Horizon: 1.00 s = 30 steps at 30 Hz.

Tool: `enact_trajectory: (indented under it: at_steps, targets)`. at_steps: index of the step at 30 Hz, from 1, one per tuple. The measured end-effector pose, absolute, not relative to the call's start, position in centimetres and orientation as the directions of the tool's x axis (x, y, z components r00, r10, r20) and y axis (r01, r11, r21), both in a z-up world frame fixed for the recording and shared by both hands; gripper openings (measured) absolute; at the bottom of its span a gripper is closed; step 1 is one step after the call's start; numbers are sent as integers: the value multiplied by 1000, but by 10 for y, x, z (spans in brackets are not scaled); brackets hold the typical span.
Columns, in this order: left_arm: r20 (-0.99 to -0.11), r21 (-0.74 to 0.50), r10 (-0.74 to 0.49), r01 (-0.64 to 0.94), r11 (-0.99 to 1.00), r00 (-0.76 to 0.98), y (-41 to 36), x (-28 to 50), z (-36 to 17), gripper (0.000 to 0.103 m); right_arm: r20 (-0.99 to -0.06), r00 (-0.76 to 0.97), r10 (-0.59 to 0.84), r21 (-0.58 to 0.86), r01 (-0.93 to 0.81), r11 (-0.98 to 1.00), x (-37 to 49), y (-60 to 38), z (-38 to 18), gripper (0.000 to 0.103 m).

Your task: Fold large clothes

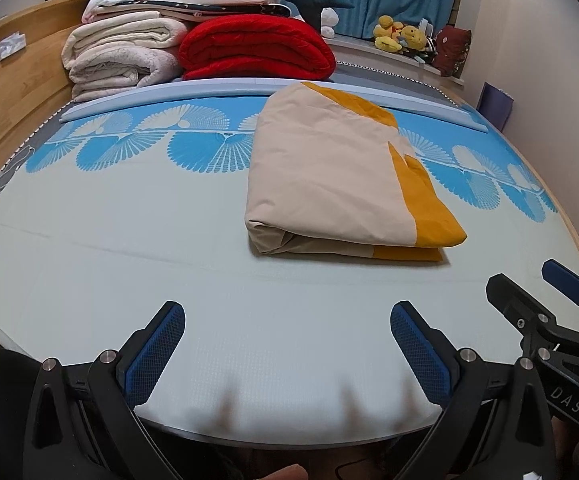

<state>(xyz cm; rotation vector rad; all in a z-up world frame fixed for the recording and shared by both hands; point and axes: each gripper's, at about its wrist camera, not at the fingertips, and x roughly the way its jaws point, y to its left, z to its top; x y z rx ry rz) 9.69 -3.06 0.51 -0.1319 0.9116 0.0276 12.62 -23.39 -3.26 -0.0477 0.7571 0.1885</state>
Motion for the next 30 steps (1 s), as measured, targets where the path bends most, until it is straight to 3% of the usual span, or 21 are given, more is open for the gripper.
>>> enact_trajectory:
  at_steps: [30]
  targets:
    - [-791, -101, -34, -76, 992, 611, -32, 98, 3, 102, -682, 715, 152, 22, -189, 982, 127, -229, -31, 88]
